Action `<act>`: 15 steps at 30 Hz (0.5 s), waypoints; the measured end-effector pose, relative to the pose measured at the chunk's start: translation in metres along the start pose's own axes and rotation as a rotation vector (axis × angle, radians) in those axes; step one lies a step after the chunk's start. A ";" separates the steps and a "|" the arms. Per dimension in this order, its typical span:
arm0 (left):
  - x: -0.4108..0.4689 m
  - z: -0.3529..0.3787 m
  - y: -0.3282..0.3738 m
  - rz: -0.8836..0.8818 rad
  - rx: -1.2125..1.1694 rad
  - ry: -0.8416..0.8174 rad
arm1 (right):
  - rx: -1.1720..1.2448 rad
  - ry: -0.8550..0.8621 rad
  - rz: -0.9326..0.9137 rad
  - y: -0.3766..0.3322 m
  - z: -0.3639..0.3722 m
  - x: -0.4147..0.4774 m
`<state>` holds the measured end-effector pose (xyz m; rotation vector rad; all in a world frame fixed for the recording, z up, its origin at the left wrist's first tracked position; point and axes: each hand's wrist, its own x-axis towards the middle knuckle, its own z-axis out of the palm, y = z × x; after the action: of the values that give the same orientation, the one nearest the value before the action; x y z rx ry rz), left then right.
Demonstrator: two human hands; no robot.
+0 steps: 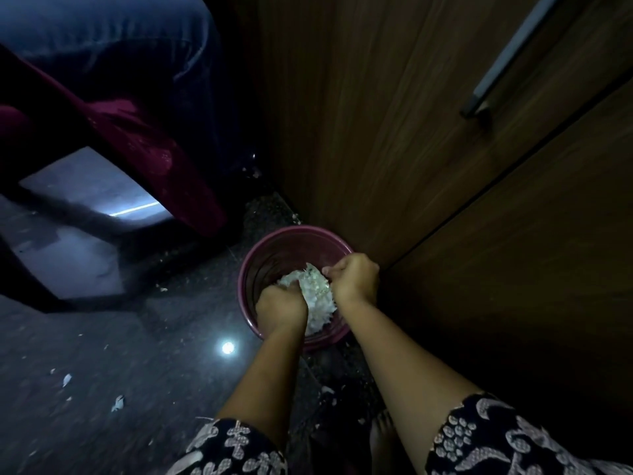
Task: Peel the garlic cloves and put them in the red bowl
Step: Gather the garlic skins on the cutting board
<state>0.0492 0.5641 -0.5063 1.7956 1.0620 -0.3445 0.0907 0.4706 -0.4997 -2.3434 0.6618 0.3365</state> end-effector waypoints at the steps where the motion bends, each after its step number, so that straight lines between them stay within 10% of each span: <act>1: -0.003 0.000 0.002 0.027 0.019 -0.005 | -0.027 0.002 -0.037 0.001 -0.001 -0.002; 15: -0.055 -0.016 0.048 0.006 -0.238 -0.024 | 0.330 -0.306 0.047 -0.018 -0.053 -0.037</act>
<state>0.0513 0.5428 -0.4345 1.5787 1.0348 -0.2256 0.0724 0.4606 -0.4358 -1.9149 0.5735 0.5500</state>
